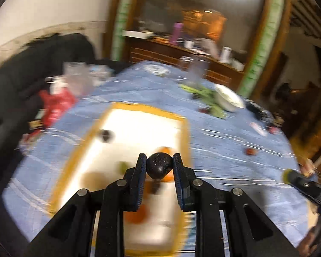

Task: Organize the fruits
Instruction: 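Carry the plum and grape over the tray and open both tools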

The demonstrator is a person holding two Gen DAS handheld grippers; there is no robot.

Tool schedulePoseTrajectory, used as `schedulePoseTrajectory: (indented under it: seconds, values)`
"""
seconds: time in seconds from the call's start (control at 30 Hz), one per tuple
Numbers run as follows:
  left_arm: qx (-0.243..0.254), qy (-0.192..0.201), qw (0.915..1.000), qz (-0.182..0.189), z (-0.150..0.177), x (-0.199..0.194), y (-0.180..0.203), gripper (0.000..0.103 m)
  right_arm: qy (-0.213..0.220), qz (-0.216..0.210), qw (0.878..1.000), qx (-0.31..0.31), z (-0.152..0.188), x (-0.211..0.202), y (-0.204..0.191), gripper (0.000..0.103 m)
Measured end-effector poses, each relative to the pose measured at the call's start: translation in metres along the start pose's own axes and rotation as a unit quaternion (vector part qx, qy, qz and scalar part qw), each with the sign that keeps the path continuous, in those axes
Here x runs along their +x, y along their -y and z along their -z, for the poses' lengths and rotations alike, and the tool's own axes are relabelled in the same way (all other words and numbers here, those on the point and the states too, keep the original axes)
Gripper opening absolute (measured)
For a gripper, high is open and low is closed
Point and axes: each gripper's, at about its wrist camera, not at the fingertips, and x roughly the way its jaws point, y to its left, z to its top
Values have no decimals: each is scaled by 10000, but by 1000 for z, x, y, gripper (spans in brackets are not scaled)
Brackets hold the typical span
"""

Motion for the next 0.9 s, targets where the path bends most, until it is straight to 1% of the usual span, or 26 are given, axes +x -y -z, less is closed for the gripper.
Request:
schedulePoseTrajectory:
  seconds: [0.1,0.2,0.33,0.43,0.5,0.57,0.6,0.63,0.67,0.7,0.77,0.83,0.9]
  values:
    - [-39,-89,9990,-438,0,9,-24,23,-252,-180,9991,-276,2,28,-28,28]
    - [-126,-322,9977,-591,10,27,-44,23,-558,-301,9969,-461,9,57,-47,29]
    - [-341,-718,9958,-462,22,50,-61,23,-1039,-399,9918,-635,26,101,-70,29]
    - [-404,-736,9957,-394,28,52,-66,24,-1316,-438,9869,-823,42,122,-85,29]
    - [-445,-699,9960,-340,28,52,-69,24,-1397,-370,9838,-1061,52,133,-97,29]
    - [-471,-685,9961,-305,25,52,-70,27,-1418,-279,9807,-1316,59,143,-108,29]
    - [-510,-673,9961,-251,24,51,-71,35,-1416,-235,9794,-1418,62,146,-112,29]
    - [-576,-633,9962,-169,23,48,-73,47,-1415,-168,9777,-1545,65,149,-116,30]
    - [-620,-597,9962,-125,22,47,-74,51,-1417,-98,9759,-1657,67,151,-119,30]
    - [-689,-530,9962,-77,20,43,-74,56,-1422,-52,9746,-1729,69,152,-122,33]
    - [-772,-426,9961,3,16,37,-77,58,-1416,-38,9725,-1850,73,154,-126,56]
    - [-840,-362,9958,71,12,31,-78,64,-1364,5,9718,-1925,74,155,-129,63]
    - [-849,-289,9959,81,10,26,-77,66,-1352,33,9707,-1986,75,154,-133,63]
